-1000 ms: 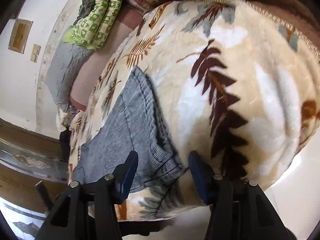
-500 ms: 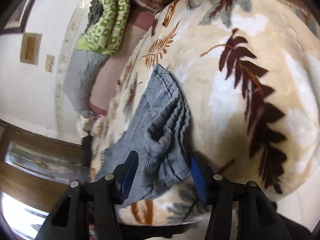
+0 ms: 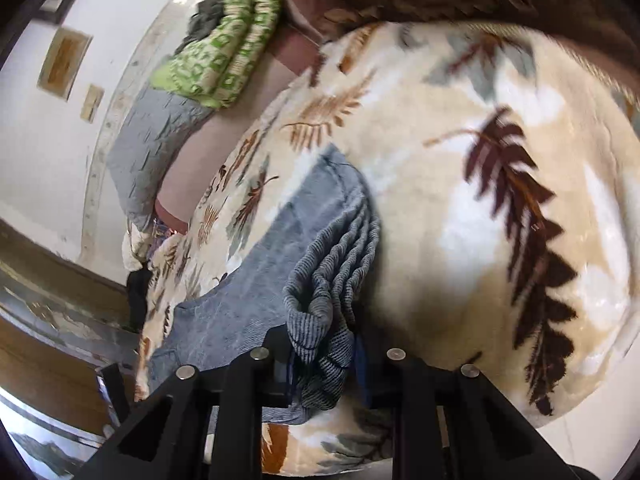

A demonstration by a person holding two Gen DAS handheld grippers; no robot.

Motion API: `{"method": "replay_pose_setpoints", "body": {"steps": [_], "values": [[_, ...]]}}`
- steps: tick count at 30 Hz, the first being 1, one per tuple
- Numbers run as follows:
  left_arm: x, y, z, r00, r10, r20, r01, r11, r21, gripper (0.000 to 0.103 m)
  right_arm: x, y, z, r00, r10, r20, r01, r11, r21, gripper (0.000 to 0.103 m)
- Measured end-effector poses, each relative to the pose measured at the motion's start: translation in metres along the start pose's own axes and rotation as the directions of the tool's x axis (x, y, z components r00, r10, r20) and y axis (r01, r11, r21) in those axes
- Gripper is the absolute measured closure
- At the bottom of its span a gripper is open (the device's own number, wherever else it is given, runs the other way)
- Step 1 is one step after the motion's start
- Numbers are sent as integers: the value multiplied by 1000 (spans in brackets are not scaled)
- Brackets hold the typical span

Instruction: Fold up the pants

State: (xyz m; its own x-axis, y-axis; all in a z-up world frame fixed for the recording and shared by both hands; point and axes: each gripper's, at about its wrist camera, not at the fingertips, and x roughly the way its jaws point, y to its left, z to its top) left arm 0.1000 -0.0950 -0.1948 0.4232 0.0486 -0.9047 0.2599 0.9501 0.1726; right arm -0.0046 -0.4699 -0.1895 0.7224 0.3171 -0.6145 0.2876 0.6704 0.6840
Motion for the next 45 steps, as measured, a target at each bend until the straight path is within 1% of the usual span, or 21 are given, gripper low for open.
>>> {"method": "replay_pose_setpoints", "body": {"steps": [3,6,8,10,13,15,16,18,20,22,24,25,26,27,28,31,33,35,39,41,45], "values": [[-1,8,-1,1000,7,-3,-7,1000,-13,0,0,19,0,1000,8,12,-8,1000,-26,80],[-2,21,-1,1000,13,-5,-13,999,-51,0,2,35,-1,999,-52,15,53,996,-67,80],[1,23,1,1000,9,-24,-10,998,-63,0,5,32,-1,997,-71,17,72,996,-58,80],[-2,17,3,1000,11,-13,-12,999,-40,0,6,22,-1,997,-80,17,80,997,-22,80],[-9,-2,10,999,10,36,-11,1000,25,0,3,4,2,999,-52,7,51,997,61,80],[-7,-12,15,999,12,42,-14,999,45,0,3,1,3,997,-81,-4,81,995,62,79],[-3,-19,18,999,14,40,-17,998,59,0,3,-2,3,996,-91,-13,91,994,68,76],[7,-28,20,999,31,29,-34,996,78,0,4,-11,2,997,-76,-33,79,992,96,73],[9,-30,22,998,38,55,-41,997,65,0,4,-20,4,998,-56,-35,60,989,136,61],[9,-30,23,998,41,48,-44,997,57,0,5,-27,4,999,-30,-41,37,985,170,57],[6,-31,25,998,49,43,-51,996,67,0,9,-28,4,999,-11,-48,19,985,174,57],[2,-32,26,997,51,56,-55,996,74,0,9,-26,4,999,-20,-36,25,988,154,58],[-2,-33,26,996,48,72,-53,996,71,0,9,-22,4,999,-31,-26,35,991,132,69],[-3,-32,27,996,46,80,-51,997,66,0,8,-17,4,999,-41,-20,43,994,104,79],[-5,-30,28,996,43,78,-47,997,56,0,8,-12,3,998,-54,-15,55,996,76,79],[-8,-24,27,997,33,69,-36,999,34,0,1,14,-1,991,-130,42,132,990,-52,81],[-10,-18,25,997,38,70,-40,999,25,0,0,27,-3,986,-154,58,159,983,-90,81],[-11,-8,22,998,30,54,-30,1000,1,0,1,40,-4,985,-164,58,170,977,-126,81],[-15,12,16,999,11,48,-7,998,-63,0,4,79,-11,987,-152,54,160,961,-223,81],[-19,25,14,999,7,53,-1,995,-98,0,11,99,-17,990,-135,32,139,955,-260,81],[-28,44,9,997,19,78,-9,991,-131,0,34,139,-34,993,-116,-20,103,935,-339,81]]}}
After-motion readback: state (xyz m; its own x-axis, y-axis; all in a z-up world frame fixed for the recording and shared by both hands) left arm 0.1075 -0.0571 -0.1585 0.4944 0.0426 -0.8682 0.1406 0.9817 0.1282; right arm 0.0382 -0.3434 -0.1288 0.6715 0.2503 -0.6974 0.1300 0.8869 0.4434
